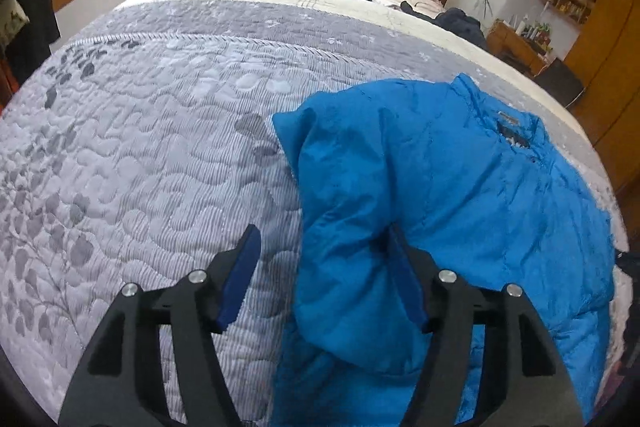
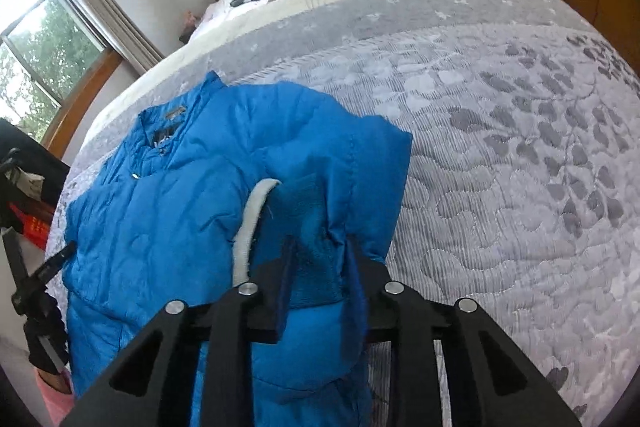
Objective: Fold large clothes
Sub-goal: 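Grasp the jacket hem with both tools and lift it toward the collar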
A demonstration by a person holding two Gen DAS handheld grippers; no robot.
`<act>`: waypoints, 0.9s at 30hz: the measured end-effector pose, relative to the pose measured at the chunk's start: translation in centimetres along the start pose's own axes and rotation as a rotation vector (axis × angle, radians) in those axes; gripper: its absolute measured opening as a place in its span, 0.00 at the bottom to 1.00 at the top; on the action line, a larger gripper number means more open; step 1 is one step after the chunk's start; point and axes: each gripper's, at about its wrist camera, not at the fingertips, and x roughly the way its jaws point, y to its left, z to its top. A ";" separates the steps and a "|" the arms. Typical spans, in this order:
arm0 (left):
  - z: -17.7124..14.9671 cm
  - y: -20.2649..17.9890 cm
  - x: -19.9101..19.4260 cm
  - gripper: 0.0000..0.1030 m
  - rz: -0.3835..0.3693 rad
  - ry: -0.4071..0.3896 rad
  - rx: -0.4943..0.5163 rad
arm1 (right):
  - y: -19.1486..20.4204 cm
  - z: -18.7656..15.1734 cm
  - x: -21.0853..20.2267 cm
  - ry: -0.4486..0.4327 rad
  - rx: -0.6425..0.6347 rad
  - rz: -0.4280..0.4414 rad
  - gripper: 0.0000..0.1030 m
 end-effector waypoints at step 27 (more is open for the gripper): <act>-2.8 -3.9 -3.4 0.65 -0.034 -0.066 0.127 | 2.6 -2.0 -1.7 -0.013 -0.044 0.121 0.41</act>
